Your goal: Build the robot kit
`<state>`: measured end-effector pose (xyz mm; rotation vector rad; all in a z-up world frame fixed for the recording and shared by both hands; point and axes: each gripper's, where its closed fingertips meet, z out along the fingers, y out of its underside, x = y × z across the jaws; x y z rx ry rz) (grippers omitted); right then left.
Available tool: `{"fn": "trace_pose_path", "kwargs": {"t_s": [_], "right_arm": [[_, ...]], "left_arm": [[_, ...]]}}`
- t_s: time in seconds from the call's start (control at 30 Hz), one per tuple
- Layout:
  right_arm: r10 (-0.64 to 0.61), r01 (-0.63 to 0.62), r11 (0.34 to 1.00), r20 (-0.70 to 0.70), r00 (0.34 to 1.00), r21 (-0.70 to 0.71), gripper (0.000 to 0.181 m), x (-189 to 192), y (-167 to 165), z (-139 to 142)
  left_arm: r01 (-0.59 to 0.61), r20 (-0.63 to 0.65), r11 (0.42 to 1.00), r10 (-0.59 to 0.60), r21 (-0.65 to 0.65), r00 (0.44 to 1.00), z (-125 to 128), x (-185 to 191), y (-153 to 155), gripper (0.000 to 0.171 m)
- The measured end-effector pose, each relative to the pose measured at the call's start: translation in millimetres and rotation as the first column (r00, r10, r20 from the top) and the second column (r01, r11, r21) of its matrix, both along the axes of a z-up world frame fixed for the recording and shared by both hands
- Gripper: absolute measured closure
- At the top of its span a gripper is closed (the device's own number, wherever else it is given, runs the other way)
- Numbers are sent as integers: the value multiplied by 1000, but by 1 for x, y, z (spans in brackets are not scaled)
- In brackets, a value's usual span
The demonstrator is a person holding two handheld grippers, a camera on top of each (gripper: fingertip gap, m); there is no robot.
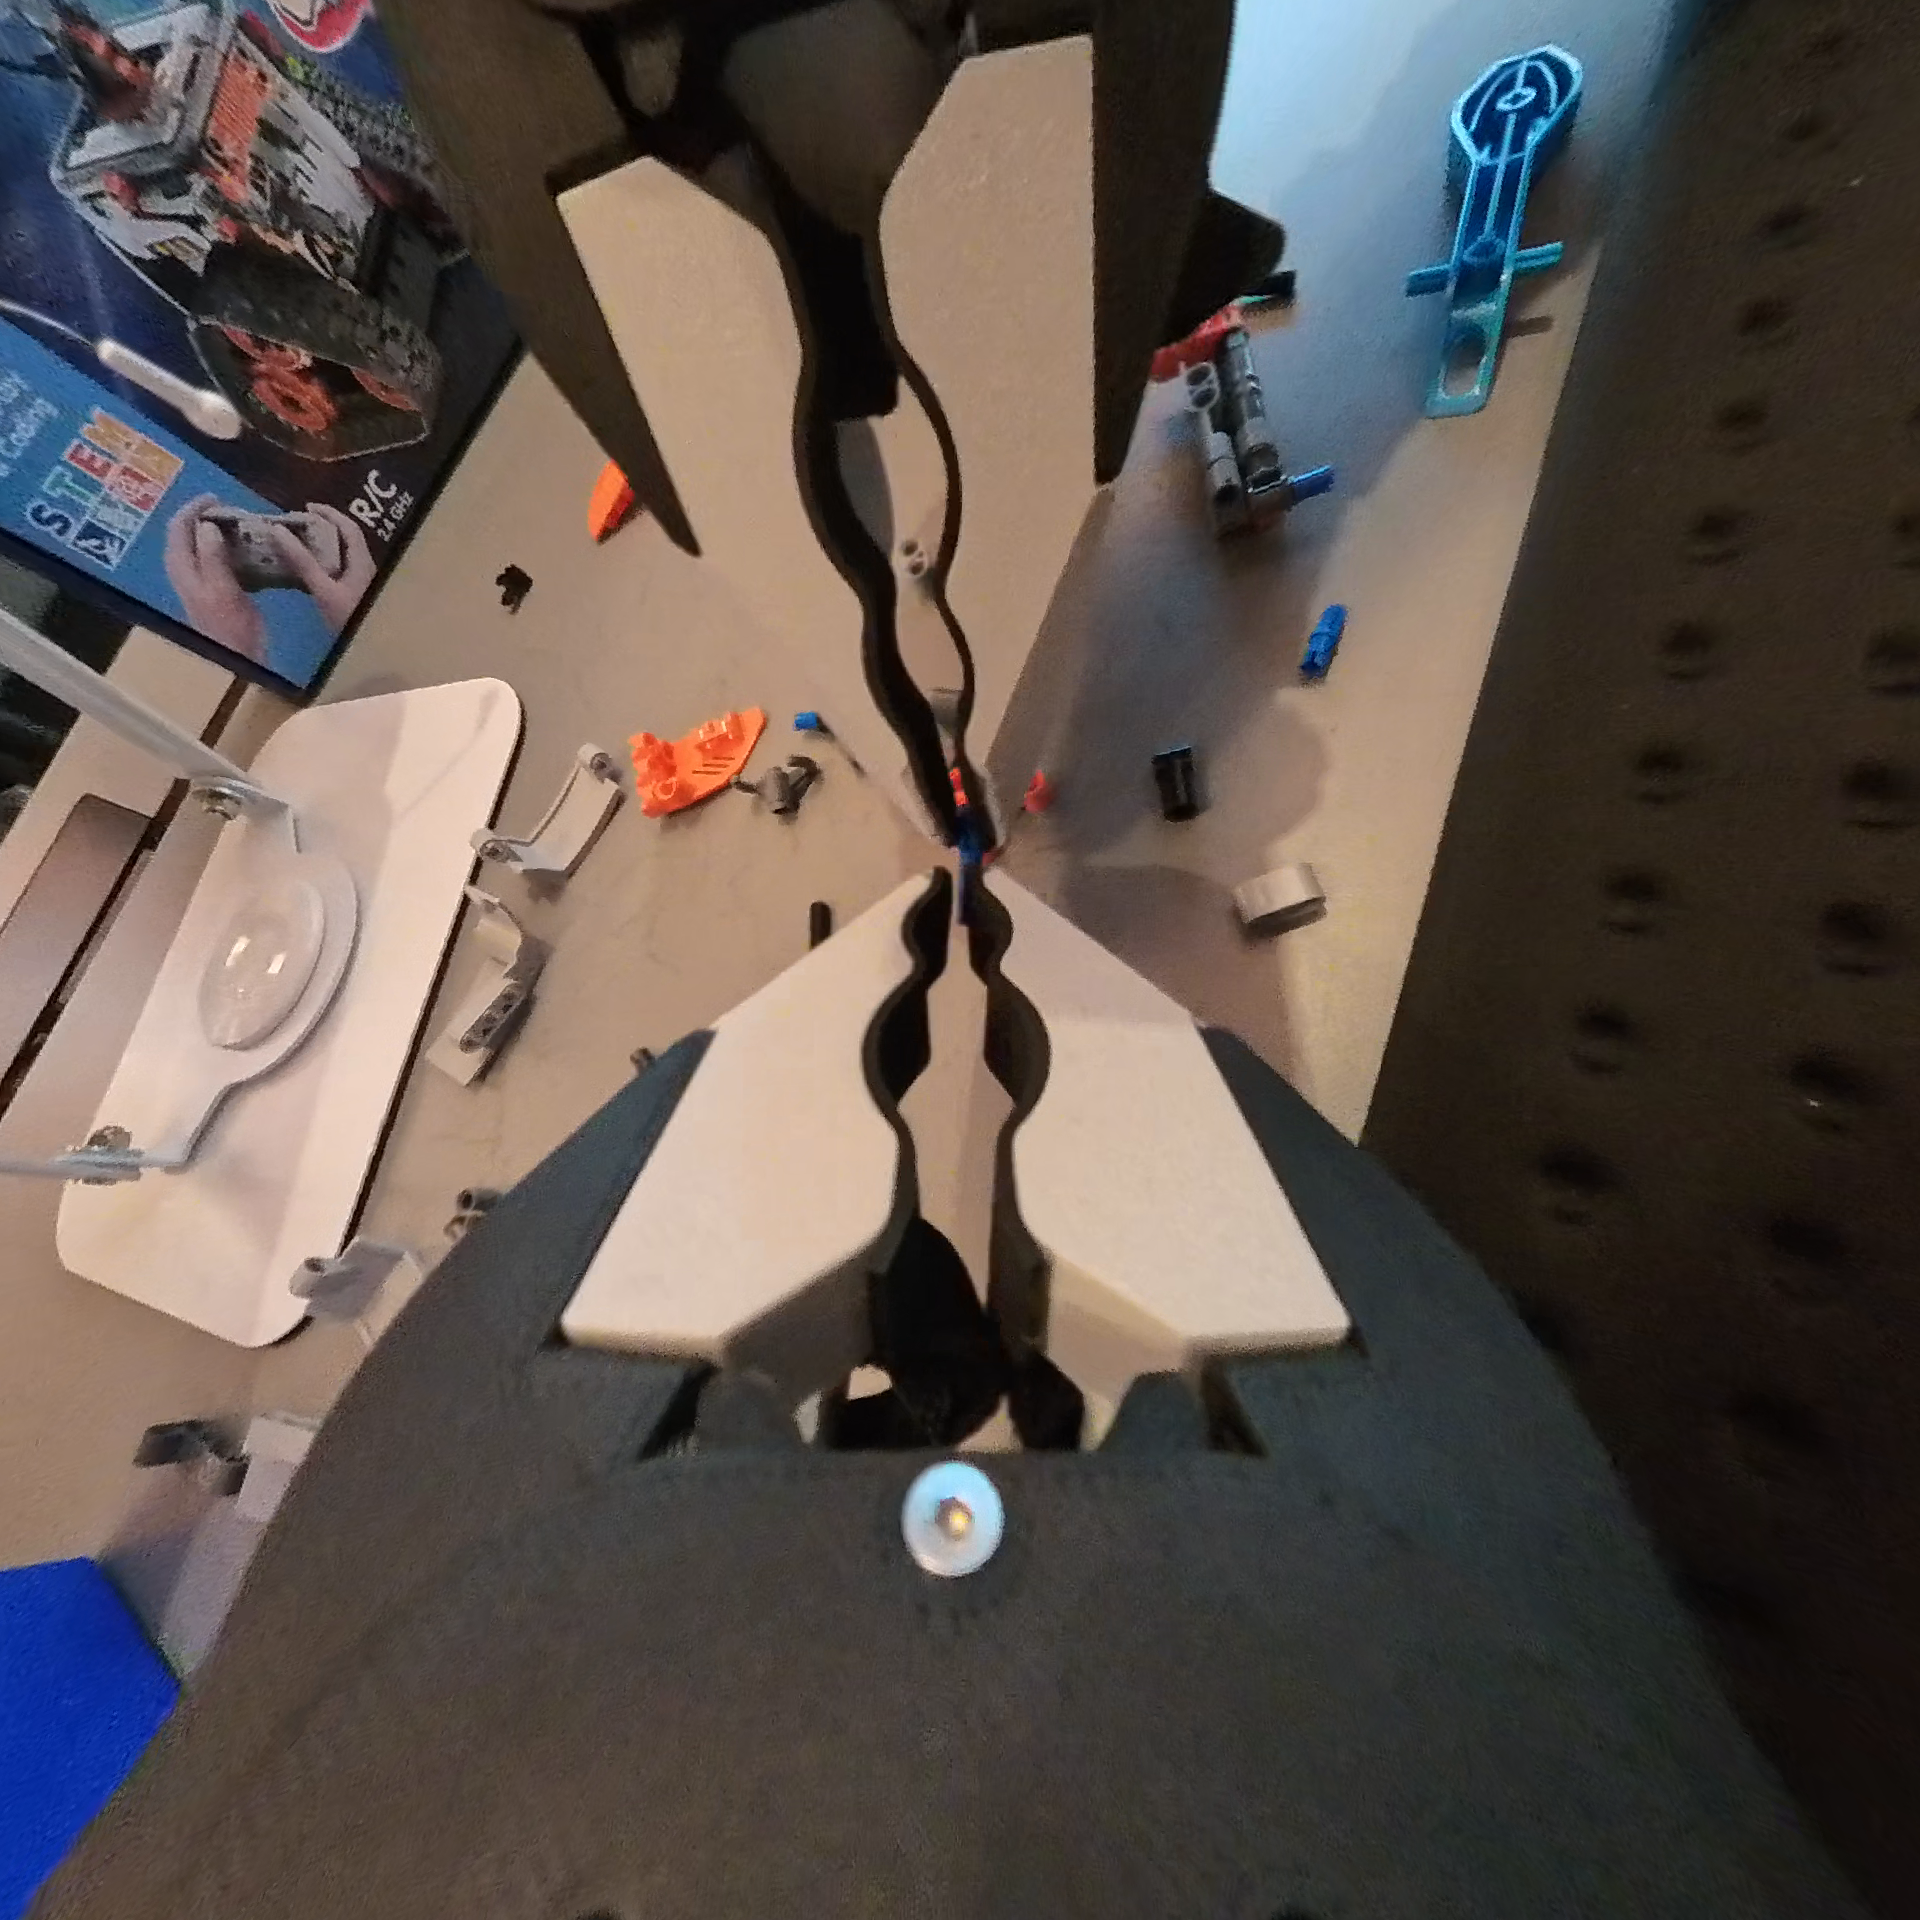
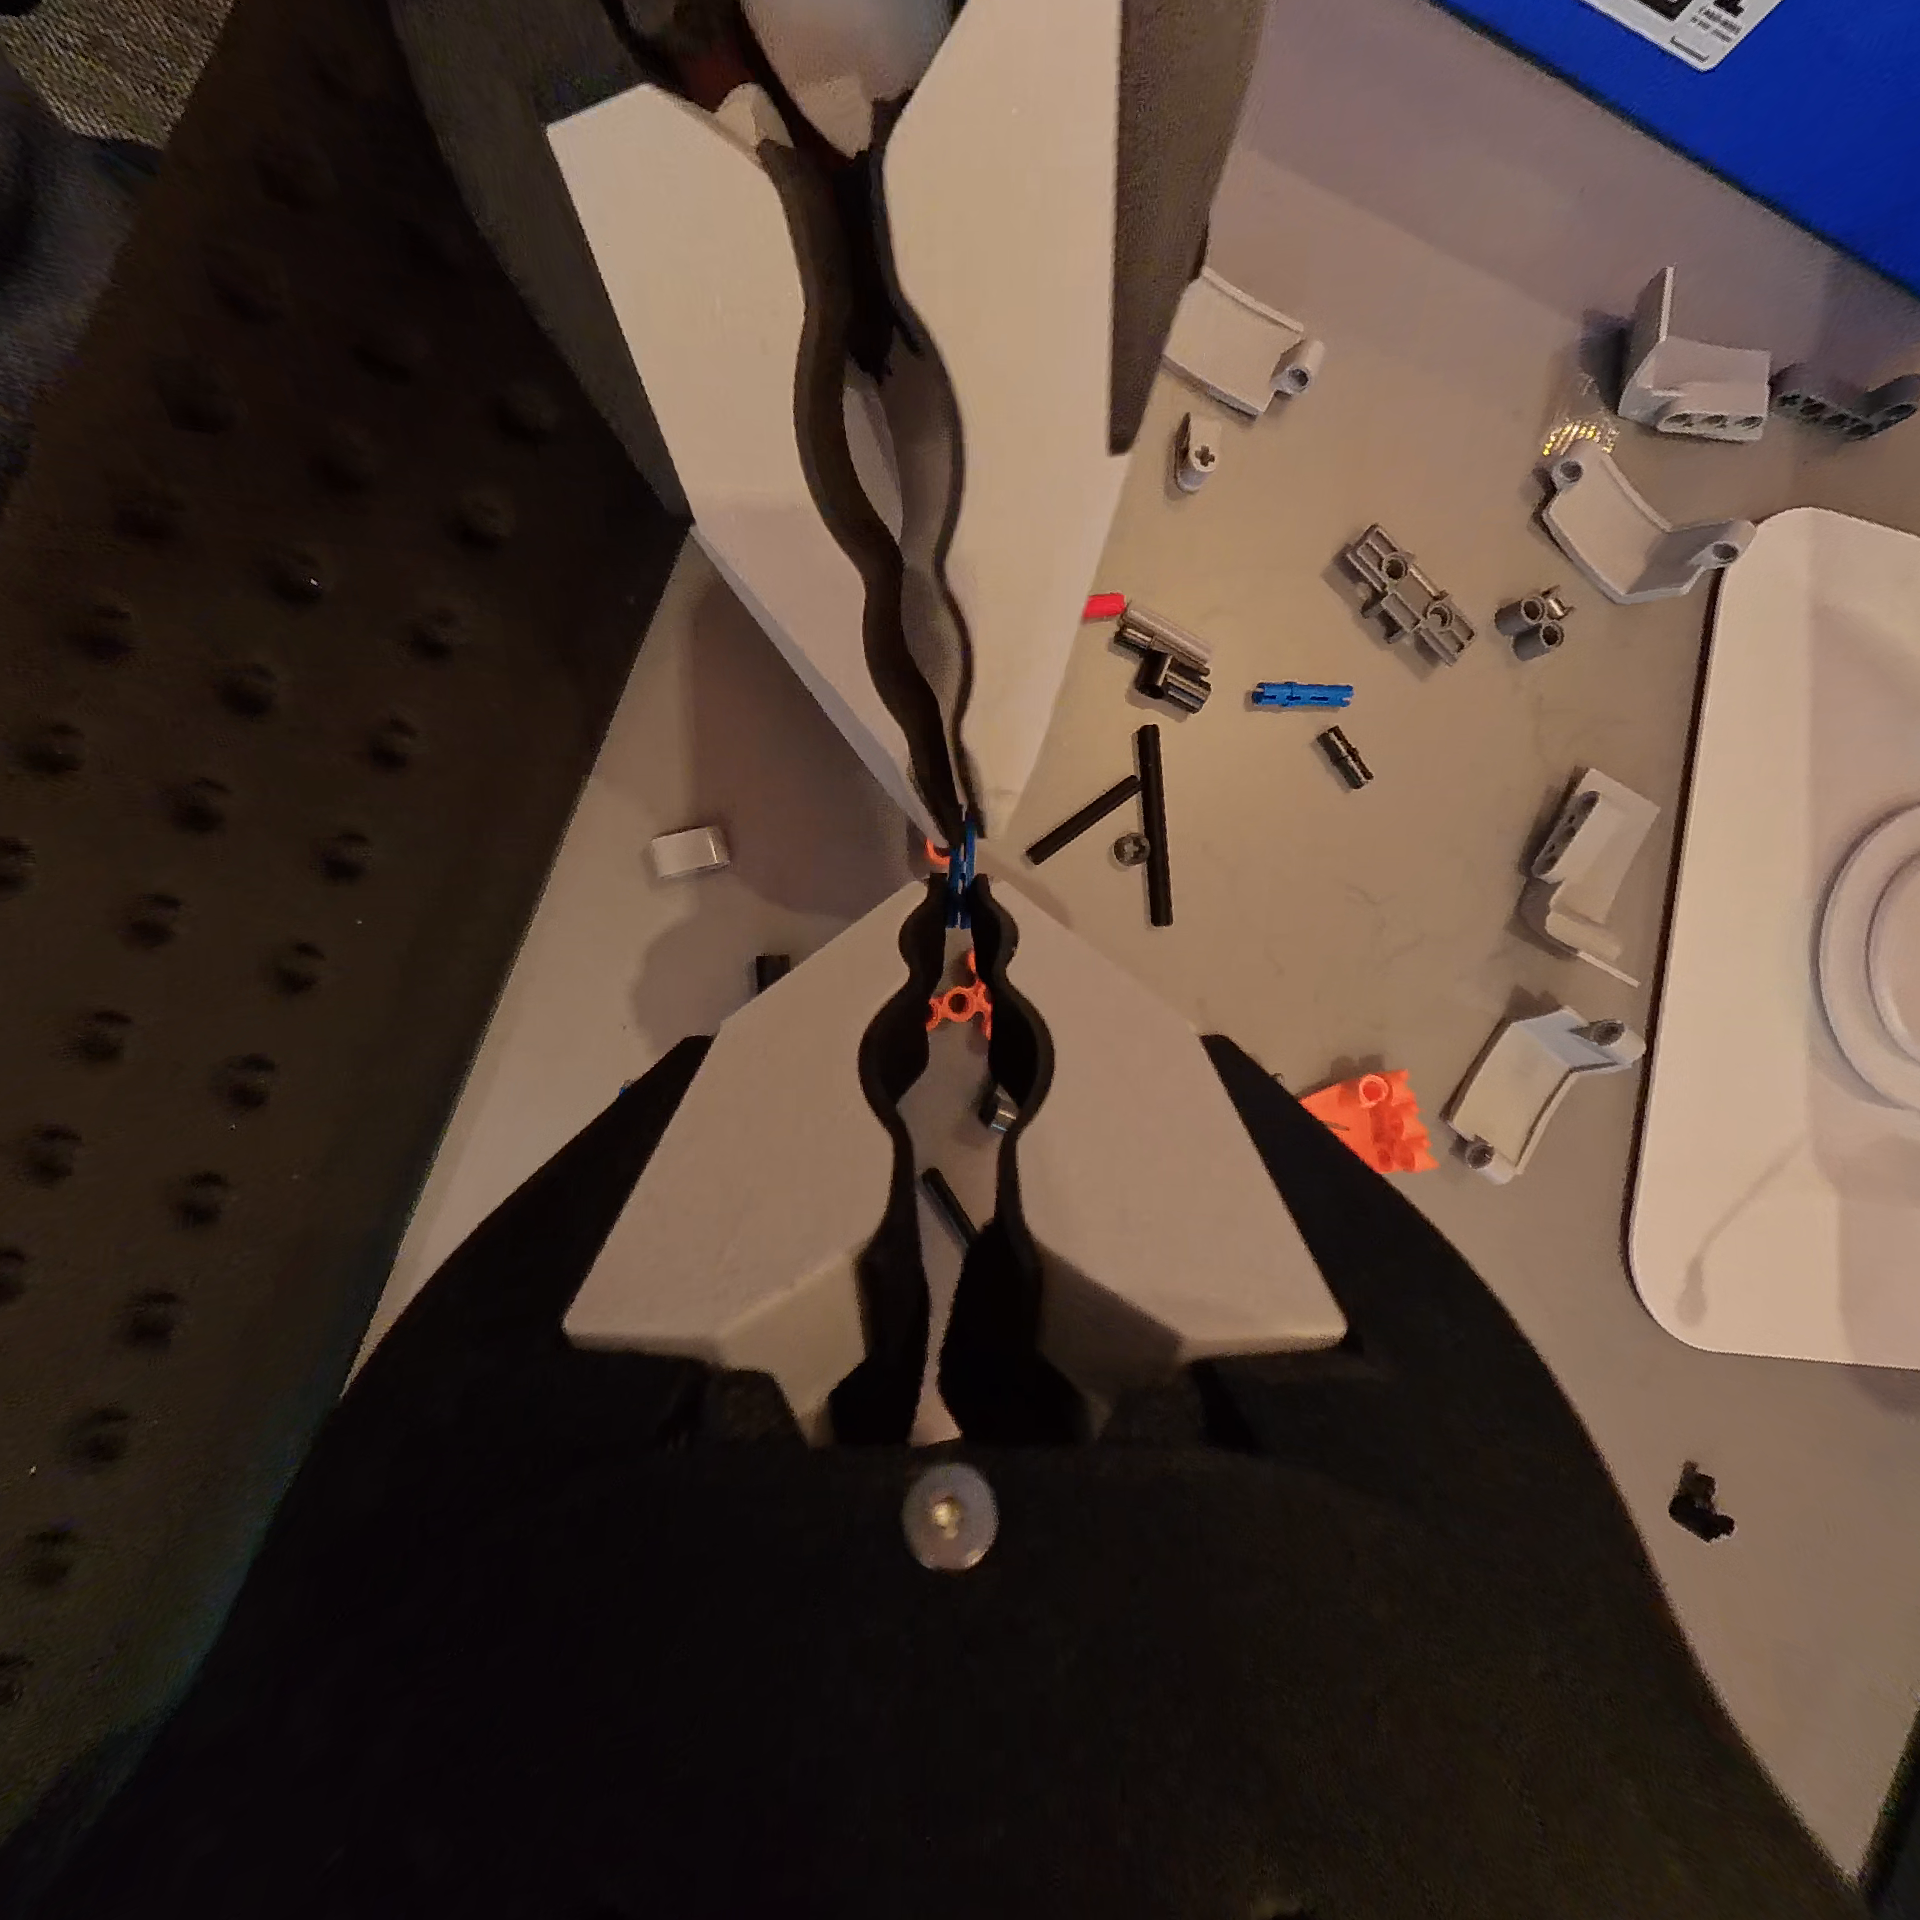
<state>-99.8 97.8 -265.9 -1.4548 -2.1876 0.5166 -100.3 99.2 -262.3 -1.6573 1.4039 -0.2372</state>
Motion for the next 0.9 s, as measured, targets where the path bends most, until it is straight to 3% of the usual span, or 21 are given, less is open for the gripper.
{"fn": "trace_pose_path", "kwargs": {"t_s": [0.27,0.43,0.53,0.7,0.9], "right_arm": [[-15,11,999,-68,998,-53,181,-1,0,14],[-12,8,999,-84,996,-49,181,-1,-2,19],[-5,-1,998,-92,996,-61,181,-2,-4,23],[-59,45,995,-162,985,-89,173,-3,3,35],[-94,59,986,-230,969,-155,171,-1,3,43]], "left_arm": [[-6,27,999,5,35,1000,6,0,1,171],[-8,39,1000,7,14,999,6,1,0,157],[-3,21,999,2,51,1000,7,1,1,169],[-23,30,998,21,66,999,10,-2,5,169],[-26,146,999,19,45,989,25,2,3,169]]}}
